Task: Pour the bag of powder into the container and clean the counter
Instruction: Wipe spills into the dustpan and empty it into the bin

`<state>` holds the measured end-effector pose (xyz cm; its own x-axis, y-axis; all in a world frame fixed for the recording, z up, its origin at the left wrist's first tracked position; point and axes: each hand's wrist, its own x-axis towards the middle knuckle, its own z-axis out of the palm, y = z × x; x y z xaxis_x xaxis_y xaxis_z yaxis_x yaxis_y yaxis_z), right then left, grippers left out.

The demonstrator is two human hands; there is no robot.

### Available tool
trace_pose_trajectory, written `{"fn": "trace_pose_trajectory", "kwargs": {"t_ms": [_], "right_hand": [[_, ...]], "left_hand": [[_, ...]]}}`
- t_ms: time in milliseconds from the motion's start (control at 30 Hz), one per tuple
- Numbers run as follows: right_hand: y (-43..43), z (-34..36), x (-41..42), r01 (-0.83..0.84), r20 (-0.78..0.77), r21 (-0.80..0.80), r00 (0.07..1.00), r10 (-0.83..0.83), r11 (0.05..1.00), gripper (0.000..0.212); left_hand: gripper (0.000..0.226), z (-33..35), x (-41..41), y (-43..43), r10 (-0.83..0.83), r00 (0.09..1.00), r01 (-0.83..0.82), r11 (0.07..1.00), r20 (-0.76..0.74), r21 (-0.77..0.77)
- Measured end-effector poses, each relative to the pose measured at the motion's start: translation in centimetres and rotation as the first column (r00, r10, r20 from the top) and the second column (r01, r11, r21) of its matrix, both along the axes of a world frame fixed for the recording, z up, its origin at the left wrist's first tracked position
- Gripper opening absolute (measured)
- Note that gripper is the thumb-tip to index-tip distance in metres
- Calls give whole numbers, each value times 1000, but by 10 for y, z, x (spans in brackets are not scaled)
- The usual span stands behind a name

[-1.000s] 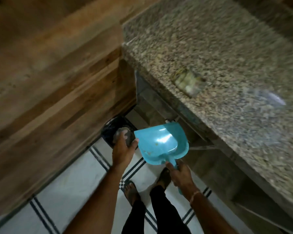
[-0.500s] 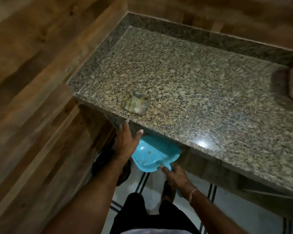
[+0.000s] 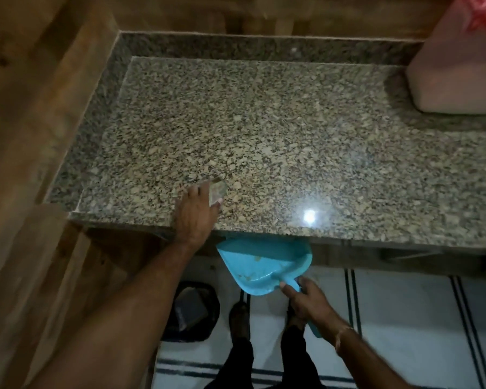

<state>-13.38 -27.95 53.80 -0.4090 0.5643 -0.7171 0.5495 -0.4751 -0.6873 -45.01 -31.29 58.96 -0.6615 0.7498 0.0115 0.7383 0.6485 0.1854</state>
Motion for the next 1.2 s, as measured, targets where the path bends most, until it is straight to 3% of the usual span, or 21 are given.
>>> {"fn": "trace_pose_trajectory", "kwargs": {"t_ms": [100,233,333,400,500,600,700,867,1033,1100,1200], "right_hand": [[-10,-5,19,42,48,-2,998,-41,999,57],[-18,-2,39,184,71,-61,981,-180,981,36],[-18,0,55,243,61,-35,969,-241,969,23],[-17,3,65,275,42,-33,961,-274,961,22],[-15,7,78,313,9,-57,950,-313,948,32],[-13,6,84,346,-21,-71,937,-348,936,36],[-11,3,88,365,-37,-94,928,-370,926,38],[4,1,109,392,-61,-48,917,-394,919,37],[28,2,147,399,-81,26,915,-396,916,28],[35,-3,164,387,-75,51,921,-383,921,28],[47,-9,187,385,-66,78,922,-381,919,27]], "left_hand": [[43,-2,23,14,-2,999,0,999,32,49],[40,-6,97,68,-189,967,181,981,169,64],[42,3,165,112,-418,871,425,905,258,33],[38,10,173,127,-474,823,482,874,313,57],[28,8,130,118,-403,859,376,915,316,146],[33,5,72,87,-218,968,217,976,123,27],[41,4,69,63,-174,985,174,985,22,-20],[27,-6,164,98,-290,947,280,956,139,92],[40,1,242,164,-462,851,468,883,250,39],[37,10,229,171,-390,874,385,920,291,79],[33,12,179,164,-114,968,99,992,225,77]]}}
